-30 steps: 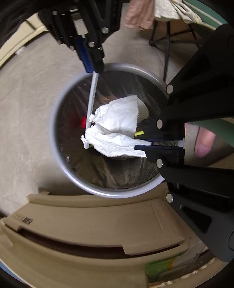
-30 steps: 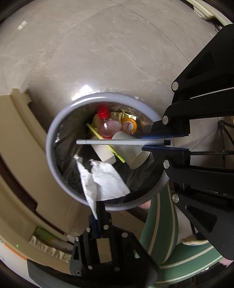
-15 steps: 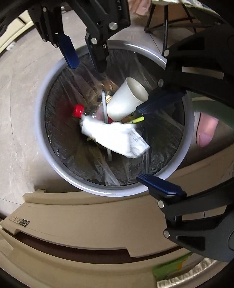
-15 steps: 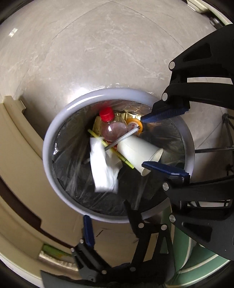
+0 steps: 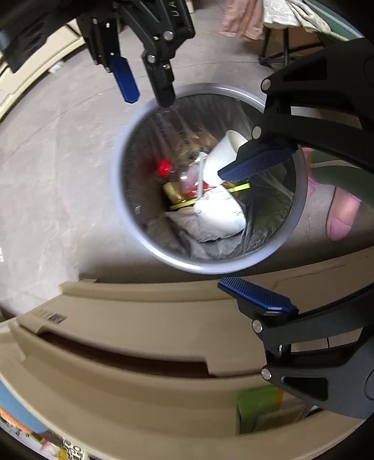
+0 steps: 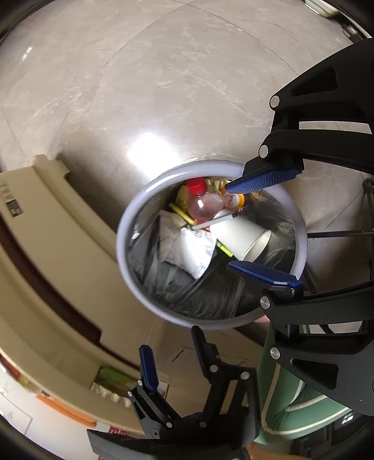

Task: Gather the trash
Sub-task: 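Move both tools back over the table toward the remaining trash, then grasp the foil snack bag with the left tool while the right tool grasps the white paper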

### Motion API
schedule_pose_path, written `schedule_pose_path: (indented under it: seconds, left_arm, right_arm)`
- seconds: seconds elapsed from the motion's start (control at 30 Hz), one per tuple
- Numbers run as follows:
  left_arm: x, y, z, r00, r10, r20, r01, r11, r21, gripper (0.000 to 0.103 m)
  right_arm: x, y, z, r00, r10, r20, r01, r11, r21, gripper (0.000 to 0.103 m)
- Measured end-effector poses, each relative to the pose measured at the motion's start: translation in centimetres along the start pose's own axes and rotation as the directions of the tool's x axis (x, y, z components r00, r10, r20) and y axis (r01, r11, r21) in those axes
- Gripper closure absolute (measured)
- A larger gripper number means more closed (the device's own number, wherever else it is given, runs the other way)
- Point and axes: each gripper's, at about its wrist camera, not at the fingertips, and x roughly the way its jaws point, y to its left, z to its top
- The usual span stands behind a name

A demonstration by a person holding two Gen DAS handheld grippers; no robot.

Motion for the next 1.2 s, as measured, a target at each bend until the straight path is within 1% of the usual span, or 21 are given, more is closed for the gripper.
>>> schedule_pose_path:
  seconds: [0.1, 0.17, 0.23, 0.27, 0.3, 0.33, 0.4, 0.47, 0.53, 0.6, 0.7, 0.73, 0.8, 0.83, 0.9, 1.0, 1.07, 1.1, 1.2]
  left_arm:
    - [-1.9, 0.7, 0.5, 0.999, 0.004, 0.043, -0.003, 1.000, -0.022, 0.036]
    - [-3.5, 1.3, 0.9, 0.997, 0.013, 0.081, -0.010, 0.999, -0.032, 0.036]
    - [-5.6, 2.3, 1.3, 0.992, 0.023, 0.127, -0.016, 0.999, -0.050, 0.036]
    - [-6.6, 2.8, 1.4, 0.989, 0.026, 0.149, -0.017, 0.998, -0.062, 0.035]
    - [-7.8, 3.5, 1.5, 0.985, 0.030, 0.172, -0.017, 0.997, -0.076, 0.033]
    - [-9.1, 4.3, 1.5, 0.979, 0.036, 0.199, -0.018, 0.996, -0.091, 0.027]
    - [-11.1, 5.9, 1.2, 0.968, 0.062, 0.241, -0.032, 0.991, -0.127, 0.023]
    - [-12.9, 8.0, 0.7, 0.959, 0.093, 0.266, -0.048, 0.984, -0.170, 0.022]
    - [-14.1, 10.3, 0.0, 0.954, 0.124, 0.274, -0.063, 0.973, -0.221, 0.020]
    - [-15.1, 13.3, -1.0, 0.950, 0.156, 0.271, -0.074, 0.954, -0.290, 0.018]
    - [-16.2, 17.6, -2.7, 0.944, 0.191, 0.268, -0.074, 0.917, -0.393, 0.014]
    - [-16.4, 18.8, -3.1, 0.943, 0.203, 0.264, -0.078, 0.905, -0.418, 0.013]
    - [-16.8, 21.3, -3.8, 0.939, 0.228, 0.257, -0.088, 0.882, -0.462, 0.007]
    - [-16.8, 22.5, -4.1, 0.938, 0.231, 0.259, -0.081, 0.872, -0.483, 0.007]
    - [-16.8, 25.0, -4.6, 0.935, 0.238, 0.263, -0.066, 0.846, -0.529, 0.007]
    - [-16.3, 29.1, -5.3, 0.933, 0.248, 0.262, -0.047, 0.803, -0.594, 0.007]
    - [-15.8, 31.8, -5.8, 0.932, 0.259, 0.253, -0.045, 0.775, -0.630, 0.007]
    - [-15.6, 32.9, -6.0, 0.933, 0.256, 0.252, -0.037, 0.765, -0.643, 0.007]
    - [-14.2, 36.8, -6.4, 0.937, 0.253, 0.242, -0.018, 0.724, -0.689, 0.007]
  right_arm:
    - [-1.4, 0.7, 0.9, 0.999, -0.003, 0.036, 0.004, 1.000, -0.023, 0.049]
    - [-2.5, 1.4, 1.6, 0.998, 0.006, 0.066, -0.003, 0.999, -0.042, 0.048]
    - [-3.6, 2.2, 2.6, 0.995, 0.009, 0.101, -0.002, 0.998, -0.066, 0.044]
    - [-4.2, 2.8, 3.3, 0.993, 0.018, 0.119, -0.009, 0.996, -0.084, 0.044]
    - [-5.0, 3.7, 4.0, 0.990, 0.030, 0.140, -0.015, 0.994, -0.106, 0.041]
    - [-5.9, 4.5, 4.9, 0.986, 0.034, 0.165, -0.013, 0.992, -0.125, 0.037]
    - [-7.6, 6.3, 6.6, 0.974, 0.056, 0.221, -0.019, 0.986, -0.167, 0.033]
    - [-9.4, 8.3, 8.6, 0.962, 0.084, 0.260, -0.030, 0.978, -0.204, 0.033]
    - [-10.5, 10.3, 10.6, 0.954, 0.119, 0.277, -0.052, 0.970, -0.237, 0.031]
    - [-11.1, 12.5, 13.0, 0.945, 0.144, 0.292, -0.062, 0.960, -0.271, 0.031]
    - [-11.6, 15.7, 16.3, 0.939, 0.177, 0.295, -0.079, 0.945, -0.317, 0.026]
    - [-11.7, 16.6, 17.4, 0.936, 0.188, 0.296, -0.085, 0.942, -0.326, 0.024]
    - [-11.3, 18.3, 19.7, 0.932, 0.217, 0.290, -0.114, 0.936, -0.333, 0.024]
    - [-11.1, 19.0, 20.7, 0.931, 0.226, 0.287, -0.126, 0.936, -0.330, 0.024]
    - [-10.6, 20.0, 23.1, 0.931, 0.244, 0.272, -0.150, 0.934, -0.323, 0.024]
    - [-9.4, 21.8, 26.4, 0.936, 0.240, 0.256, -0.158, 0.939, -0.305, 0.024]
    - [-8.5, 22.0, 28.3, 0.938, 0.240, 0.251, -0.166, 0.945, -0.283, 0.024]
    - [-8.3, 22.2, 29.2, 0.937, 0.247, 0.248, -0.177, 0.946, -0.272, 0.024]
    - [-6.8, 22.4, 32.0, 0.936, 0.250, 0.247, -0.191, 0.952, -0.241, 0.024]
